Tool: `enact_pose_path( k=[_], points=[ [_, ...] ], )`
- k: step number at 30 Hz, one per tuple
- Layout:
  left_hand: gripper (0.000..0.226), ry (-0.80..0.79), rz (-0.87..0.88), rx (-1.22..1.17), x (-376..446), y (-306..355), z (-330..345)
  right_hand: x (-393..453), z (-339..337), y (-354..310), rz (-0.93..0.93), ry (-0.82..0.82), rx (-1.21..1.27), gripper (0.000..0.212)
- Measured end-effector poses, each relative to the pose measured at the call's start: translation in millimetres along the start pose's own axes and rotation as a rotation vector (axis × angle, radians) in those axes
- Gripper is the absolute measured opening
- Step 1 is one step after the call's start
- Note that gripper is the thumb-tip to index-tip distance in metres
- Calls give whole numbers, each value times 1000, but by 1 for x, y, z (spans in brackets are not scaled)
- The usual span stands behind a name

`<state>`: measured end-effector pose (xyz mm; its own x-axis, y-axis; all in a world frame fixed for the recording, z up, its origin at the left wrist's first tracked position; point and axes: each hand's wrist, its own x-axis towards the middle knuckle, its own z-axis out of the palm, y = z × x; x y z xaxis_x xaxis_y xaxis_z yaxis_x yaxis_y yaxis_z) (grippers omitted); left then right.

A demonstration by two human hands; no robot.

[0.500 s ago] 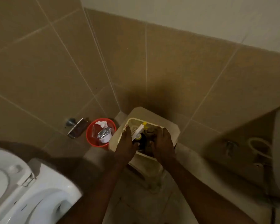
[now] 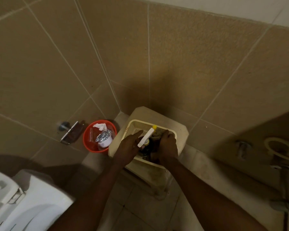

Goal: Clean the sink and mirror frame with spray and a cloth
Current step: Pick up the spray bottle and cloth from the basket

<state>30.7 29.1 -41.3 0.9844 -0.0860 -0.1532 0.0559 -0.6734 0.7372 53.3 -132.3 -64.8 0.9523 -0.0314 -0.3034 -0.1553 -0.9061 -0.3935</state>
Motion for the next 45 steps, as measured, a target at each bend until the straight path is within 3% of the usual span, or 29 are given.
enact_pose_path(
  k=[4, 8, 13, 18, 22, 28, 32, 41, 45],
  points=[
    [77, -209, 58, 5, 17, 3, -2, 4, 0, -4, -15, -22, -50, 98],
    [104, -324, 105, 139, 33, -6, -6, 1, 6, -6, -64, 61, -23, 71],
    [127, -416, 227, 249, 44, -8, -13, -1, 17, -11, -59, 150, 217, 39],
    [112, -403, 251, 243, 48, 4, -11, 3, 24, -10, -12, 167, 235, 38],
    [90, -215, 342, 328, 46, -6, -2, 6, 32, -10, 9, 149, 199, 32],
    [55, 42, 452, 155, 38, -7, 3, 5, 24, -12, -27, 224, 390, 38],
    [60, 58, 363, -14, 29, 21, -7, -2, 7, -8, -96, 248, 489, 45],
    [71, 112, 265, -35, 16, 92, -67, -29, -80, -17, -109, 381, 614, 42],
    [55, 112, 273, -11, 13, 147, -105, -41, -142, -34, -137, 468, 656, 45]
  ],
)
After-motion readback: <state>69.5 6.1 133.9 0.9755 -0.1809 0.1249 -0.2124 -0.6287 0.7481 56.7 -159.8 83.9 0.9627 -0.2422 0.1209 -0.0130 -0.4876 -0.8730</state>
